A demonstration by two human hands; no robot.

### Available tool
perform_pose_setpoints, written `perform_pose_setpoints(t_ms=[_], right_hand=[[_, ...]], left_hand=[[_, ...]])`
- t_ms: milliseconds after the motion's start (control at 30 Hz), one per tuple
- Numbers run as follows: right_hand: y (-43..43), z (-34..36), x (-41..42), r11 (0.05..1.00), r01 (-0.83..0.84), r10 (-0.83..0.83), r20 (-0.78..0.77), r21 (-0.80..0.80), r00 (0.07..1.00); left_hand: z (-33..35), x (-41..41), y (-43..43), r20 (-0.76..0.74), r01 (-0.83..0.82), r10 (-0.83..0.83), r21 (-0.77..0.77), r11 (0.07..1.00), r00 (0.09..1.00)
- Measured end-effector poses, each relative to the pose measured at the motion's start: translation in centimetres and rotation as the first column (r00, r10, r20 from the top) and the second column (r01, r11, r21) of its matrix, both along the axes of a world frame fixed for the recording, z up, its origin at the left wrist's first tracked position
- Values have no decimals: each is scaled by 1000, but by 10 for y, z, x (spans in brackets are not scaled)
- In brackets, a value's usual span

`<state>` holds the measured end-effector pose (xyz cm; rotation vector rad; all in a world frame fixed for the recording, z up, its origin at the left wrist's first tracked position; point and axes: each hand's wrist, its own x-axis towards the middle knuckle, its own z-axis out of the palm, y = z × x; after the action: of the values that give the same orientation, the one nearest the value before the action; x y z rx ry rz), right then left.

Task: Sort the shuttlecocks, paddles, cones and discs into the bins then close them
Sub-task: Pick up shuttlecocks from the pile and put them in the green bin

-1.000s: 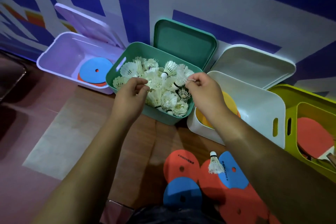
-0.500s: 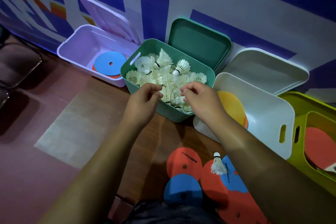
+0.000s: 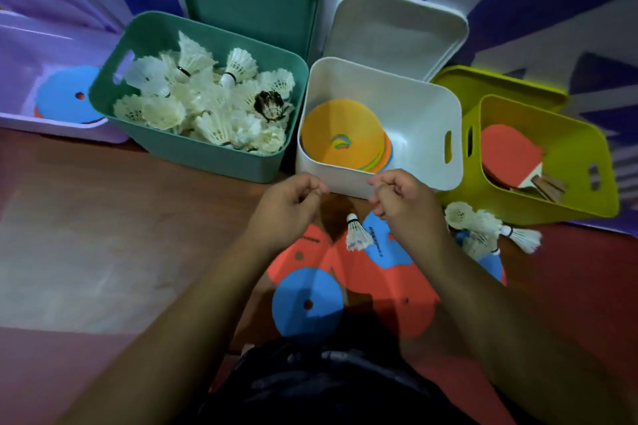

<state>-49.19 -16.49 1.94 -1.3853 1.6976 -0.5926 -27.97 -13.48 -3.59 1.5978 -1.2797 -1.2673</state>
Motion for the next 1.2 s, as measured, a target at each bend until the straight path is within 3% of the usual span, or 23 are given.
perform_pose_setpoints(t_ms=[133, 233, 367, 567, 667, 800, 967, 1100, 1200], right_hand=[[24, -23, -49, 990, 132, -129, -57, 47, 990], [44, -33, -89, 958, 273, -268, -68, 85, 961], [66, -43, -142, 904, 412, -403, -93, 112, 910], [85, -68, -193, 875, 448, -437, -100, 181, 894], [88, -81, -208, 879, 433, -420, -106, 200, 901], [88, -98, -229, 895, 397, -377, -129, 202, 917], [75, -107, -263, 898, 422, -401, -162, 122, 902], [57, -119, -289, 946, 287, -268, -133, 151, 954], [49, -121, -299, 971, 164, -121, -231, 173, 965]], left_hand=[[-24, -45, 6, 23, 202, -203, 38, 979, 979], [-47, -75, 10, 176, 326, -325, 24, 945, 929], [-79, -107, 12, 529, 450, -377, -11, 893, 760], [-80, -129, 15, 652, 504, -453, 125, 855, 608], [-76, -134, 14, 663, 463, -421, 124, 877, 619], [-65, -142, 7, 629, 343, -333, 111, 933, 703], [-51, -156, 15, 662, 273, -240, 56, 960, 710], [-38, -177, 32, 615, 290, -257, 47, 956, 745], [-30, -198, 46, 592, 267, -253, 66, 962, 766]])
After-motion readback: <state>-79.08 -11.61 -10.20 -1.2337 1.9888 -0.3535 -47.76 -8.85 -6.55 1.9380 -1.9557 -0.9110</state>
